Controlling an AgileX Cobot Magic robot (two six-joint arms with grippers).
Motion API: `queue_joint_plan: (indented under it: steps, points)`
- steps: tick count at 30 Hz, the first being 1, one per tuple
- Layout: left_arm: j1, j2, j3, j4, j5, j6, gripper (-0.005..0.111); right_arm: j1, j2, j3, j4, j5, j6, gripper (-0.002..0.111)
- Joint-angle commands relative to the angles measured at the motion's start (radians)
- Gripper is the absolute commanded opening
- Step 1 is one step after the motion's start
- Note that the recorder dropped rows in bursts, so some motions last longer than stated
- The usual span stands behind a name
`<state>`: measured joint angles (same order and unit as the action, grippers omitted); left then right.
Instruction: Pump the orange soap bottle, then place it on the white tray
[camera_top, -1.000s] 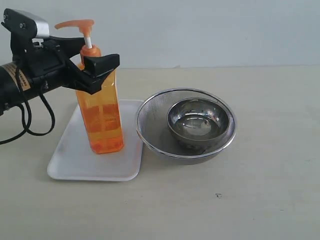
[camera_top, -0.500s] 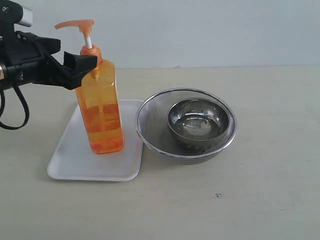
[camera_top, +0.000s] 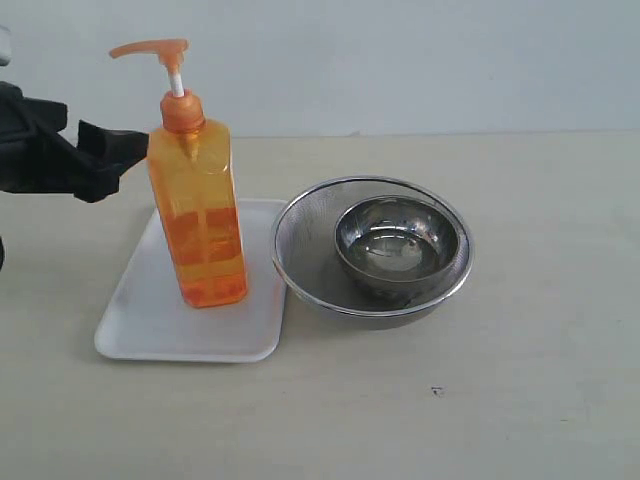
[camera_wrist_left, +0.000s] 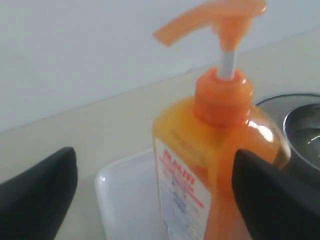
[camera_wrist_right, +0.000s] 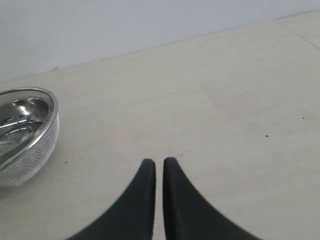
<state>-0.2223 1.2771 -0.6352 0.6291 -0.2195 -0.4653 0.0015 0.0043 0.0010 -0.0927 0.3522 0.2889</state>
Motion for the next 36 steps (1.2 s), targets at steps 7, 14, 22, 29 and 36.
queue_joint_plan:
  steps: [7, 14, 22, 29, 36]
  points:
    - [0.114, 0.003, 0.004, -0.162, -0.208, 0.149, 0.005, -0.001, -0.004, -0.001, 0.004, -0.004, -0.003, 0.001]
    - [0.173, 0.157, -0.001, -0.063, -0.551, 0.151, 0.005, -0.001, -0.004, -0.001, 0.004, -0.004, -0.003, 0.001]
    - [0.202, 0.176, -0.017, 0.042, -0.625, 0.032, 0.005, -0.001, -0.004, -0.001, 0.004, -0.004, -0.003, 0.001]
    - [0.202, 0.177, -0.017, 0.128, -0.685, -0.064, 0.005, -0.001, -0.004, -0.001, 0.004, -0.004, -0.003, 0.001]
    - [0.202, 0.173, -0.017, 0.175, -0.667, -0.092, 0.005, -0.001, -0.004, -0.001, -0.003, -0.011, -0.003, 0.001]
